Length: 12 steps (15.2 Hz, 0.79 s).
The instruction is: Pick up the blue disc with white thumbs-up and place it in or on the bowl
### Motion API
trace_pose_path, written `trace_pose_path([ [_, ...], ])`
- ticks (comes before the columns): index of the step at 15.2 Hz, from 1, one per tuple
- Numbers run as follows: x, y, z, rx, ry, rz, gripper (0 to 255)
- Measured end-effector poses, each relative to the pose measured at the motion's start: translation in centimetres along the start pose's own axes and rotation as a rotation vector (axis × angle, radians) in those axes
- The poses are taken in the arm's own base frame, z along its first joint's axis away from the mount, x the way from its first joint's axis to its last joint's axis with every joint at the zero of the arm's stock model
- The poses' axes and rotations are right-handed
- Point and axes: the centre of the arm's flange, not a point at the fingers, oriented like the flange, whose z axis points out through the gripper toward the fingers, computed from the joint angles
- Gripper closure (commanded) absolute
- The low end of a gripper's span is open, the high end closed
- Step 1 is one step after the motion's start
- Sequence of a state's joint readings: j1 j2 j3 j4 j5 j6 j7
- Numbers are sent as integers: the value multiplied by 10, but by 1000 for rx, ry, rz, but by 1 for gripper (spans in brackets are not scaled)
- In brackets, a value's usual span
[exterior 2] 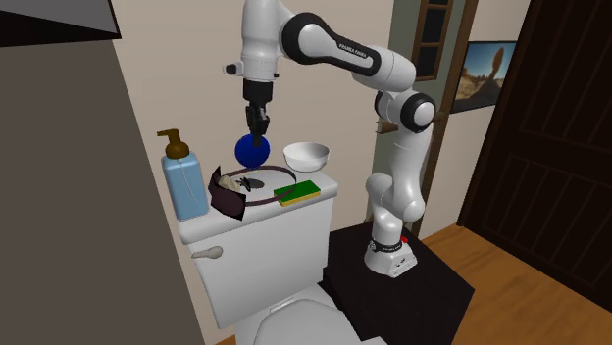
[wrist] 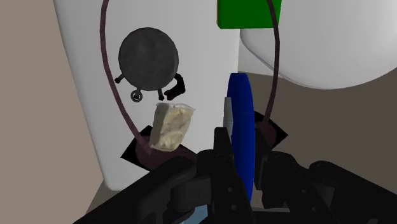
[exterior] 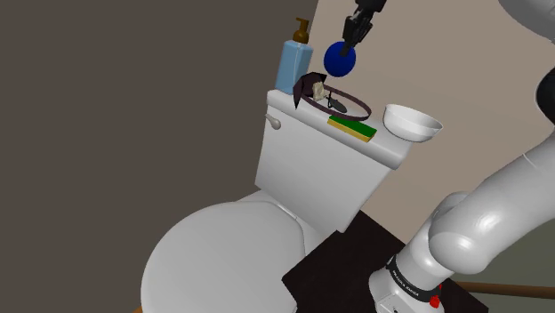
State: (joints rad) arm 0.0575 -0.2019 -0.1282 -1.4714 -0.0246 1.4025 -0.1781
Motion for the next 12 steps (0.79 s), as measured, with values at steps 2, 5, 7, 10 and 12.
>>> trace_pose_path([
  [2, 1, 0, -11, 0, 0, 0, 255],
  [5, -11, 11, -21, 0, -1, 0, 255],
  [7, -31, 21, -27, 0, -1, 0, 255],
  [10, -65, 42, -35, 0, 0, 1, 255],
  [12, -86, 57, -39, 0, 0, 1, 255],
])
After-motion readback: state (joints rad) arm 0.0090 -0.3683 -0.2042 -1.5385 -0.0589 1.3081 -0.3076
